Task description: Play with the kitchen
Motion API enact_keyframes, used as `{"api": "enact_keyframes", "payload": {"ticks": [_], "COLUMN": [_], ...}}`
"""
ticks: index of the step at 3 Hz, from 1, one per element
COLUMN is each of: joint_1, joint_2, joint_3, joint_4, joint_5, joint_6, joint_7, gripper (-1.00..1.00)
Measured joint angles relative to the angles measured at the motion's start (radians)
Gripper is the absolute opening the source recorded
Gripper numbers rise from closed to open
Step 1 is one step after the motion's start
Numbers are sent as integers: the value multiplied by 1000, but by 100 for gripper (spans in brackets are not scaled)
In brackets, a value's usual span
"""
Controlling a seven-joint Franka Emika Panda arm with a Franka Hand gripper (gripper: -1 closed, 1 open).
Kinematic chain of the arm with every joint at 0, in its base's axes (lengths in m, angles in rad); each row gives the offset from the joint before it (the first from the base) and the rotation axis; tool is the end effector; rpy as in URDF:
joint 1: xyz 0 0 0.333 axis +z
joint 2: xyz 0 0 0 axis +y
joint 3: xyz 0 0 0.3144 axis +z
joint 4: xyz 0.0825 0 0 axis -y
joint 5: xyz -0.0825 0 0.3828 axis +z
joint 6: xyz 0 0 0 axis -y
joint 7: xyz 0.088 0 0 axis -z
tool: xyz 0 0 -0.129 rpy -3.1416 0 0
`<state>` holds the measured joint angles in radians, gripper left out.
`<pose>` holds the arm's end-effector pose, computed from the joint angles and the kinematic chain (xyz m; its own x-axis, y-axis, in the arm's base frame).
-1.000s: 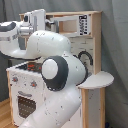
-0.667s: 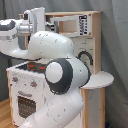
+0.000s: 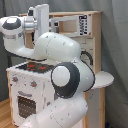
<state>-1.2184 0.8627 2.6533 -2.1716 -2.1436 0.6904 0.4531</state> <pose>0.2955 0.1376 0.7609 0.6146 0.4256 0.6642 -0.5323 -0.3976 0.7473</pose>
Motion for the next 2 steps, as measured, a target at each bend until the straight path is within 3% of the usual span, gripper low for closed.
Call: {"api": "enact_keyframes", "payload": {"ticks": [1, 2], "joint_1": [0, -2], "joint_2": [45, 108], "joint_3": [-6, -12], "joint_4": [-16, -62], "joint_5": [-19, -29], "joint_6": [78, 146], "joint_7": [-44, -72], "gripper": [-100, -100]}}
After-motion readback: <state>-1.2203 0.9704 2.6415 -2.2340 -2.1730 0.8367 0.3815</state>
